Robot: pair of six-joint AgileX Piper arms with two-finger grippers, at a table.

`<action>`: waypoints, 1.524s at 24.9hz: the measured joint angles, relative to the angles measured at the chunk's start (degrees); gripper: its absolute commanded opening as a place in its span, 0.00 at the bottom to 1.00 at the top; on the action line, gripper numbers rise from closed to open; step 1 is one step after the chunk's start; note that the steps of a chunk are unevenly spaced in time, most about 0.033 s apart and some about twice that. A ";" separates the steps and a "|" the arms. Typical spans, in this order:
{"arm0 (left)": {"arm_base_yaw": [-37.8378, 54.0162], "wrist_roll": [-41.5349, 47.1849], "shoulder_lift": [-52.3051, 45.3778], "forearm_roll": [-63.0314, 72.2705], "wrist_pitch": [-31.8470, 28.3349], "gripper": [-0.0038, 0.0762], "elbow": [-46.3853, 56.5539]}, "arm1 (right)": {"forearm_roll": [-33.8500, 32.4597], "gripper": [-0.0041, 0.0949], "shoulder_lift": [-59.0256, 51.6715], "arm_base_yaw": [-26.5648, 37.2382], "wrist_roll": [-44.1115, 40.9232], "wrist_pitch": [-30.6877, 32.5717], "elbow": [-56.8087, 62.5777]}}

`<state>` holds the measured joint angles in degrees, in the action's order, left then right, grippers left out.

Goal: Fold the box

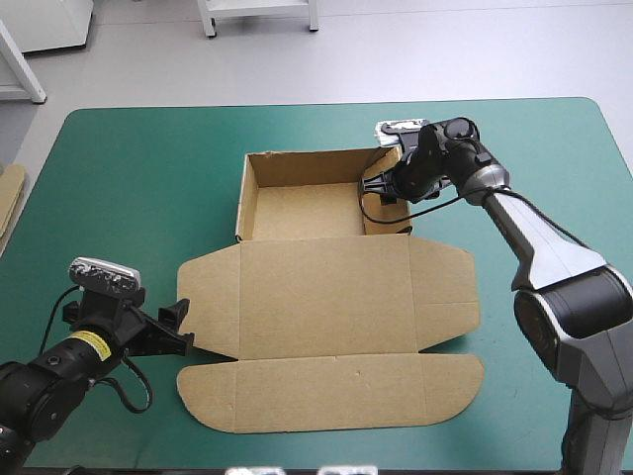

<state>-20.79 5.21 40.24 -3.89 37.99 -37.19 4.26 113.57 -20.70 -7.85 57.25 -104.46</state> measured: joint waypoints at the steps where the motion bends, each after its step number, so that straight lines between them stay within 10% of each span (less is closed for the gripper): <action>1: 0.00 0.05 0.00 0.00 0.13 0.64 0.00 | 0.40 0.56 0.08 0.00 0.00 -0.12 0.00; 7: 0.00 0.17 -0.02 0.00 0.30 0.64 0.00 | 0.82 0.44 1.41 0.00 0.00 -0.25 -0.11; 10: 0.00 0.18 -0.02 0.00 0.30 0.64 0.00 | 0.82 0.03 3.36 0.00 -0.02 1.12 -0.11; 19: 0.00 0.18 -0.02 0.00 0.30 0.64 0.00 | -4.26 0.03 3.70 1.49 -0.08 5.89 -2.05; 38: 0.00 0.18 -0.02 -0.04 0.08 0.64 0.00 | -2.85 0.02 3.13 25.59 5.64 11.06 -2.19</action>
<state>-20.79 5.39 40.22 -3.93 38.06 -37.19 1.41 116.70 4.89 -2.21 68.32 -106.65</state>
